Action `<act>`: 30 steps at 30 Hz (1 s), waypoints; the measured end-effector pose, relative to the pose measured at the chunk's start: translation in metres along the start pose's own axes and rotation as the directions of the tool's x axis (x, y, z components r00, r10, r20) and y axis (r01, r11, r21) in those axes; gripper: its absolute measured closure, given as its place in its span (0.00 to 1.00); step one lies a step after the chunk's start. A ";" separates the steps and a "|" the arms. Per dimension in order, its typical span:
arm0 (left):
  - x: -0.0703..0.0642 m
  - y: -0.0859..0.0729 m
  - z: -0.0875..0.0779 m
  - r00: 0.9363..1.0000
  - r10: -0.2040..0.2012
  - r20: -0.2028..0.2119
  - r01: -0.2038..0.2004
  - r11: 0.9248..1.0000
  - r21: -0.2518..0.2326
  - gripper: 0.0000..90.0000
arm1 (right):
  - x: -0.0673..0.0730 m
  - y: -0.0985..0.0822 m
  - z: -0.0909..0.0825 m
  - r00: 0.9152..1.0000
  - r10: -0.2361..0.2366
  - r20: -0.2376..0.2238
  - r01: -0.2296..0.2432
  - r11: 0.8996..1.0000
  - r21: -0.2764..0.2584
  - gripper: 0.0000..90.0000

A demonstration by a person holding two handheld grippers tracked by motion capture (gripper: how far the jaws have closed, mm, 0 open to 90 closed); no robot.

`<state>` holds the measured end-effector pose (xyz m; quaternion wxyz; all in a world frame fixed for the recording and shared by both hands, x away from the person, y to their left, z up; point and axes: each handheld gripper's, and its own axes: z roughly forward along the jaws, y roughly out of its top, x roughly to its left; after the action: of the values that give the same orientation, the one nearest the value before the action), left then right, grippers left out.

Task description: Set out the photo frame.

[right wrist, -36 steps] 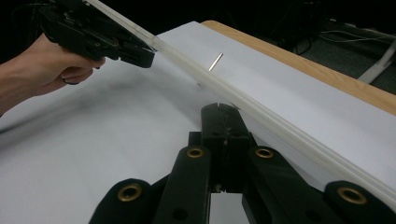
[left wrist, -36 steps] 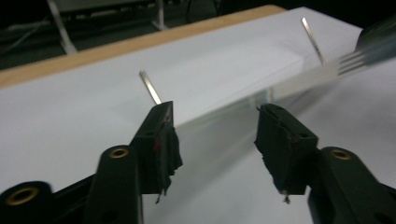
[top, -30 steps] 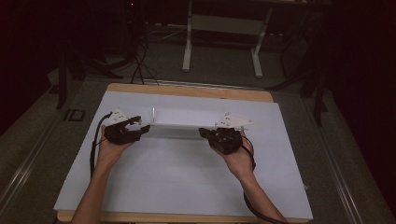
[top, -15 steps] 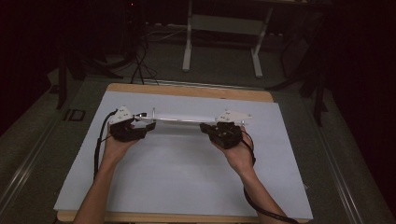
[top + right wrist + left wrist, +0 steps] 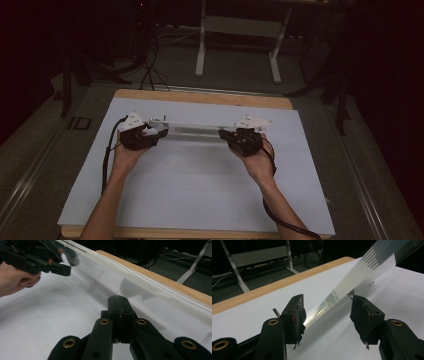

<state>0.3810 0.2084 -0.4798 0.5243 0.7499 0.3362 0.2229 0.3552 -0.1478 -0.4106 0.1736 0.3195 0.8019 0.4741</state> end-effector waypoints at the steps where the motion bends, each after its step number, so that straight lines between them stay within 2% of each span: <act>1: 0.000 0.000 0.000 1.000 0.000 0.000 0.000 1.000 -0.001 0.50 | -0.001 -0.001 0.000 1.000 0.002 0.004 -0.002 1.000 0.000 1.00; 13: 0.002 0.003 0.004 1.000 -0.016 -0.025 0.015 1.000 -0.020 0.51 | -0.022 -0.020 -0.004 0.998 0.005 0.056 -0.006 1.000 0.011 0.95; 30: 0.006 0.009 0.007 0.999 -0.031 -0.028 0.031 1.000 -0.005 0.51 | -0.059 -0.057 -0.002 0.991 0.068 0.112 -0.073 0.997 0.035 0.89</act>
<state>0.3921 0.2067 -0.4740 0.5246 0.7402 0.3547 0.2260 0.3778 -0.2084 -0.4605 0.1947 0.3768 0.7883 0.4458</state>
